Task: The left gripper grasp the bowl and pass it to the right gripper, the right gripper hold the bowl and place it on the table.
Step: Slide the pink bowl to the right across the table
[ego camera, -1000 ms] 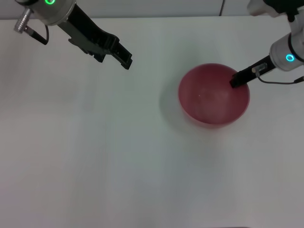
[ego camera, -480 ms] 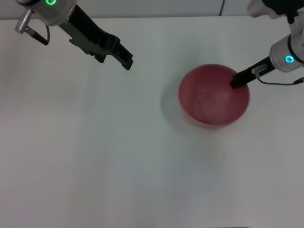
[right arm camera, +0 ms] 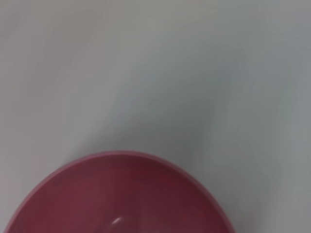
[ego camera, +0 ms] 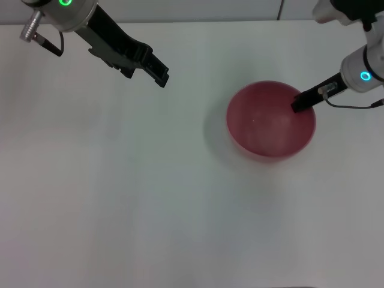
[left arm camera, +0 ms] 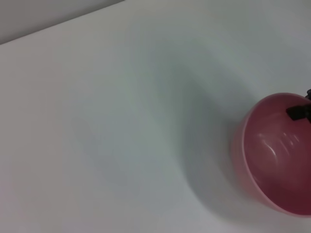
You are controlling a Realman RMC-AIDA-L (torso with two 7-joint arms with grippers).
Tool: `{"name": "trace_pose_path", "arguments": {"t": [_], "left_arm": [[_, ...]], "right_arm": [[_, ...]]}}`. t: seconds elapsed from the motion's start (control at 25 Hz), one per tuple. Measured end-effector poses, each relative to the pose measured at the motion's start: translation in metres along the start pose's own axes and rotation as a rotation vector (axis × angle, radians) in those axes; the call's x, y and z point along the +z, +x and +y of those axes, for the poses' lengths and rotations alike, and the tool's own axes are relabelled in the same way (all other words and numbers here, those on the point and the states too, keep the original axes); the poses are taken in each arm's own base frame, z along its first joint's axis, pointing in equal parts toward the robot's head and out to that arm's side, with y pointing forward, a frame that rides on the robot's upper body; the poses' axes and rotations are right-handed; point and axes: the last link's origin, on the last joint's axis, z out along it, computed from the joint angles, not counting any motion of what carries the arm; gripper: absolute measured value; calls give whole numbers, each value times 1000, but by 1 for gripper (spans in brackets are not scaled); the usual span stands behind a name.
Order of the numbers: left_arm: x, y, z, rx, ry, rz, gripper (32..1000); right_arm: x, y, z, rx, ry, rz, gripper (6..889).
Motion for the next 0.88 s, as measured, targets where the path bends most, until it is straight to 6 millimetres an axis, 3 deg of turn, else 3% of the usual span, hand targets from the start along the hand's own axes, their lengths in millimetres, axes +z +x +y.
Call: {"name": "trace_pose_path", "arguments": {"t": [0.88], "left_arm": [[1,0,0,1,3,-1,789]], "right_arm": [[1,1,-2,15,3,-3,48]]}}
